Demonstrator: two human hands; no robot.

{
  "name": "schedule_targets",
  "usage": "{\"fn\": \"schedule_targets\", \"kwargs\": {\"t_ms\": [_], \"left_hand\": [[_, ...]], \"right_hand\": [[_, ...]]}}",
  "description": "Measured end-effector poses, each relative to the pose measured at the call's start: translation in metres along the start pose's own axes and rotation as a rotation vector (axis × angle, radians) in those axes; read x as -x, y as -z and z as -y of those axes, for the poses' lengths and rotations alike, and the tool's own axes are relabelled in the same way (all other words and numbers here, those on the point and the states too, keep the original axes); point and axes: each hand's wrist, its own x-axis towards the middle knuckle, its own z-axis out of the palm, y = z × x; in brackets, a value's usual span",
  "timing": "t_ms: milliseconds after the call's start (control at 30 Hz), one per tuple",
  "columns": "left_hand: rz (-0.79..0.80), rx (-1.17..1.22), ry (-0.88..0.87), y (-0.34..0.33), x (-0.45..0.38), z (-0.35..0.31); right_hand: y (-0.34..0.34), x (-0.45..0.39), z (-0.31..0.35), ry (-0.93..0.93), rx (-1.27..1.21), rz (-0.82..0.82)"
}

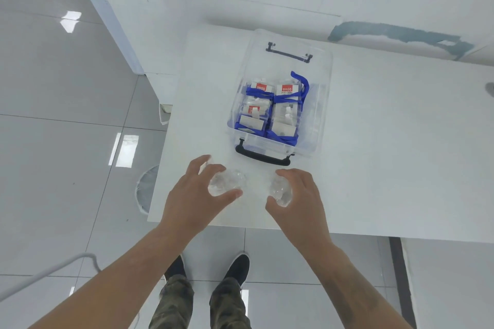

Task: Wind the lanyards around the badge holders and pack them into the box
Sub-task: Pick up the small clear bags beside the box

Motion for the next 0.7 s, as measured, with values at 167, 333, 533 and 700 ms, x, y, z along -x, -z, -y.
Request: {"fn": "schedule_targets", "kwargs": {"t_ms": [167, 333, 533, 700], "left_hand": [[-0.059, 0.239, 0.080, 0.018, 0.022, -0.013], [-0.104, 0.516, 0.214, 0.032, 0.036, -0.024], [-0.074, 0.755, 0.291, 0.035, 0.044, -0.042], [0.050, 0.771, 0.280, 0.033, 0.045, -0.057]], "right_hand": [[0.032, 0.024, 0.019, 0.087, -0.137, -0.056], [0.049, 0.035, 0.033, 0.102, -0.263, -0.096], [0.044, 0.043, 0.052, -0.013, -0.545, -0.002], [0.037, 0.042, 0.065, -0.054, -0.705, 0.060]]}}
